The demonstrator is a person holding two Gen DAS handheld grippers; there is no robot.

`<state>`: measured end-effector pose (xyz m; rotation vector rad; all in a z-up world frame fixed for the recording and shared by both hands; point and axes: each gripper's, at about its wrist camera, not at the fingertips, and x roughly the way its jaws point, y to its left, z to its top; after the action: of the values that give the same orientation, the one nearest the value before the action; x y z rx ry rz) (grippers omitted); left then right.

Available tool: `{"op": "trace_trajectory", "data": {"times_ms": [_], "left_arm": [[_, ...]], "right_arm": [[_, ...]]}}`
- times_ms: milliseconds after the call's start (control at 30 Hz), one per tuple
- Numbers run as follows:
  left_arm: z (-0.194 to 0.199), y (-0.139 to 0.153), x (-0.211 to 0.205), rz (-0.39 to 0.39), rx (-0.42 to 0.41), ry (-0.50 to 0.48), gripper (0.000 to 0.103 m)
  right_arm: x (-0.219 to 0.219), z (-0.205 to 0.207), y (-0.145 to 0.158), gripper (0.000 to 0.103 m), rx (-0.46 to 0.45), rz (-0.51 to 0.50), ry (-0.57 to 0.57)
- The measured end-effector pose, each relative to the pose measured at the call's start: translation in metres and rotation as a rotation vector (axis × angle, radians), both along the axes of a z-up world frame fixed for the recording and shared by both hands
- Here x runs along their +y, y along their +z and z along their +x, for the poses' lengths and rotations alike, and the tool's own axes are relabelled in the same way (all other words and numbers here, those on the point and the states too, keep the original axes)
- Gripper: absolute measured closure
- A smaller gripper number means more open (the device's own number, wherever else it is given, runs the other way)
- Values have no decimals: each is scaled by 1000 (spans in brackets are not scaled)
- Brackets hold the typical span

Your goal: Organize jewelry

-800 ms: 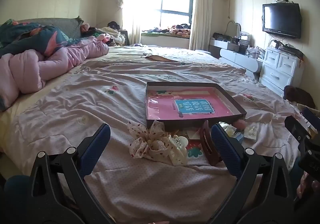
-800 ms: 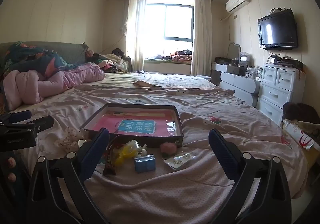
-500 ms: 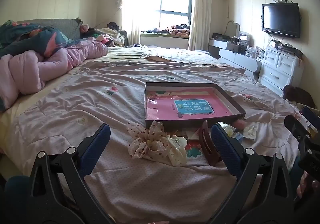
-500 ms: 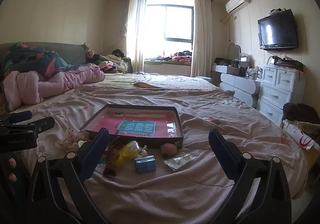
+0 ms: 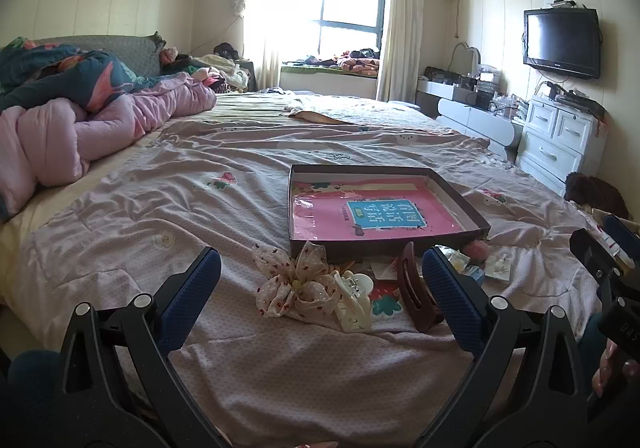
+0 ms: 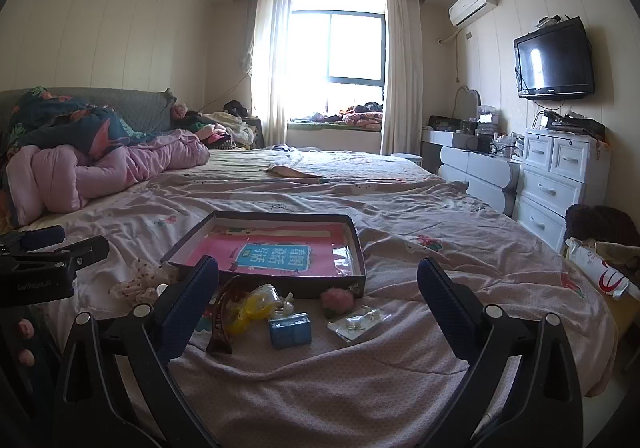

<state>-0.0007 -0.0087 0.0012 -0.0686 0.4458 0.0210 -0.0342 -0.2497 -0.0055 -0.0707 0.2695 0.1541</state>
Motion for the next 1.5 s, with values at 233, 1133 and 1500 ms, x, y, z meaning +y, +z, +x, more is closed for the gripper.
{"op": "trace_trajectory", "data": {"times_ms": [233, 1133, 1500], "left_arm": [[0, 1, -3, -2, 0, -2, 11], [0, 0, 2, -8, -1, -3, 11], [0, 0, 2, -9, -1, -2, 11]], "right_arm": [[0, -1, 3, 6, -5, 1, 2], [0, -2, 9, 6, -11, 6, 1], [1, -3, 9, 6, -12, 6, 2]]}}
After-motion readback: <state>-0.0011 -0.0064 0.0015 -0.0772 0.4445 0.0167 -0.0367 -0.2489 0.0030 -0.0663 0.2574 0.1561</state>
